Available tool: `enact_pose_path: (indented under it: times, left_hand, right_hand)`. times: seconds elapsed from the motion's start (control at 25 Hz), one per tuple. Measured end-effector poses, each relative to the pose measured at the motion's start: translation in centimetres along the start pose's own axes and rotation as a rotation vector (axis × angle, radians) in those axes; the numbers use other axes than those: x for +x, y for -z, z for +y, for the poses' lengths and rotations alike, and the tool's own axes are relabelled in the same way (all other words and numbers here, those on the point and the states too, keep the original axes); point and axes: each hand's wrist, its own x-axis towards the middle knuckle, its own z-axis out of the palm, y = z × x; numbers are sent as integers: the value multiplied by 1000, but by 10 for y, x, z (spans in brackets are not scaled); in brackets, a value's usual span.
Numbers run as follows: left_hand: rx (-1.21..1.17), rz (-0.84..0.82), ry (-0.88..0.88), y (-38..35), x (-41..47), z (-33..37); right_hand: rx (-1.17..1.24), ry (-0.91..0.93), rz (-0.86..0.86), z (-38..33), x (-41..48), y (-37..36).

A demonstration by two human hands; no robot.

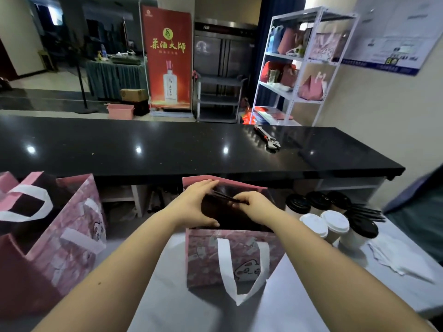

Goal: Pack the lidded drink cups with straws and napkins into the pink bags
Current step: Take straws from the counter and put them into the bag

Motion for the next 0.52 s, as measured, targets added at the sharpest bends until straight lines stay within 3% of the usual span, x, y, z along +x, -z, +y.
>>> enact_pose_path:
  times: [0.12, 0.24, 0.52]
  left_hand:
    - [-30, -16, -1, 2, 4, -8]
    - [36, -16, -12, 0, 8, -8]
    - [312, 172, 5, 0, 18, 19]
  right_hand:
    - [-416, -78, -19, 18, 7, 5]
    - [-619, -85, -63, 18, 14, 3]
    - [-589, 29, -37, -3, 6, 12]
